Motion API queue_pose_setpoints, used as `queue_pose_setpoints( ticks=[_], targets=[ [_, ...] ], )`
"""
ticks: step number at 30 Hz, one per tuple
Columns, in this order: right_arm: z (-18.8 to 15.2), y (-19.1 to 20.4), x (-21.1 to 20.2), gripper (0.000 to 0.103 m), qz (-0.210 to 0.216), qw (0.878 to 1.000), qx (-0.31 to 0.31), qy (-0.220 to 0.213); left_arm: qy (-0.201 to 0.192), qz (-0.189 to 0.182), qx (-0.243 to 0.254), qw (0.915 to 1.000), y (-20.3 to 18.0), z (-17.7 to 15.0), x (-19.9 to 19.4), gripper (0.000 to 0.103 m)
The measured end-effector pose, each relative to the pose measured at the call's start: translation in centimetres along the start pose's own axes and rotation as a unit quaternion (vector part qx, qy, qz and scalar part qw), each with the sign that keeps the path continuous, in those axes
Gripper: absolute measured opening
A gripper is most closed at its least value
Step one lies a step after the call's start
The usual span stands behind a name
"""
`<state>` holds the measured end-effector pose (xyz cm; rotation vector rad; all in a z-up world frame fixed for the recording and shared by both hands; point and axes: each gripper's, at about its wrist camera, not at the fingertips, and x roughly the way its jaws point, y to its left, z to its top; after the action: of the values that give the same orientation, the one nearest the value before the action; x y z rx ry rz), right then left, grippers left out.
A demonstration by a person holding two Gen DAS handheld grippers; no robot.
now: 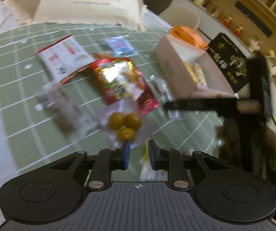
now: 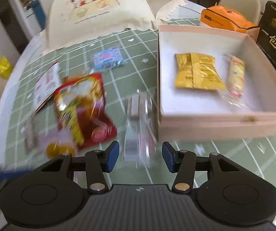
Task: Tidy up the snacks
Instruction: 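Grasp the clear stick bag with the right tool while the left grasps the white candy pack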
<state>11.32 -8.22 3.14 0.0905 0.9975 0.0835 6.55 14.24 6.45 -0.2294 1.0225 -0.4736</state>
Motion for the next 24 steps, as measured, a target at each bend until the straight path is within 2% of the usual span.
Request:
queue_pose_setpoints(
  ticks=[2, 3, 7, 11, 13, 15, 18, 20, 22, 24],
  targets=[
    [0.5, 0.5, 1.5, 0.05, 0.0, 1.0, 0.013, 0.008, 0.011, 0.005, -0.005, 0.9999, 0.2, -0.8, -0.4, 0.024],
    [0.4, 0.9, 1.5, 0.042, -0.009, 1.0, 0.004, 0.003, 0.019, 0.005, -0.01, 0.9998, 0.5, -1.4, -0.6, 0.024],
    [-1.9, 2.0, 0.2, 0.039, -0.024, 0.998, -0.058, 0.022, 0.054, -0.029, -0.057, 0.9965, 0.6, -3.3, 0.6, 0.024],
    [-5.9, -0.5, -2.8, 0.039, -0.03, 0.996, -0.069, 0.044, 0.063, -0.05, -0.071, 0.9942, -1.0, -3.9, 3.0, 0.024],
    [-7.7, -2.2, -4.4, 0.039, -0.053, 0.995, -0.072, 0.045, 0.05, -0.047, -0.06, 0.9958, -2.1, -3.4, 4.2, 0.025],
    [-8.9, -3.8, -5.4, 0.041, -0.065, 0.994, -0.076, 0.043, 0.03, -0.031, -0.041, 0.9982, -3.4, -2.6, 5.4, 0.026],
    [-10.0, -5.8, -6.2, 0.044, -0.046, 0.995, -0.069, 0.048, 0.0, -0.017, -0.017, 0.9997, -4.8, -0.8, 7.4, 0.03],
    [-10.4, -6.6, -6.4, 0.052, -0.033, 0.996, -0.071, 0.042, -0.011, 0.004, -0.004, 0.9999, -5.8, 0.4, 8.4, 0.031],
    [-10.5, -7.3, -6.5, 0.063, -0.028, 0.997, -0.063, 0.042, -0.022, 0.032, -0.008, 0.9992, -6.5, 1.2, 8.1, 0.031],
    [-10.7, -8.0, -6.5, 0.065, -0.017, 0.997, -0.064, 0.035, -0.036, 0.053, -0.03, 0.9975, -7.1, 1.6, 7.0, 0.031]
  ],
)
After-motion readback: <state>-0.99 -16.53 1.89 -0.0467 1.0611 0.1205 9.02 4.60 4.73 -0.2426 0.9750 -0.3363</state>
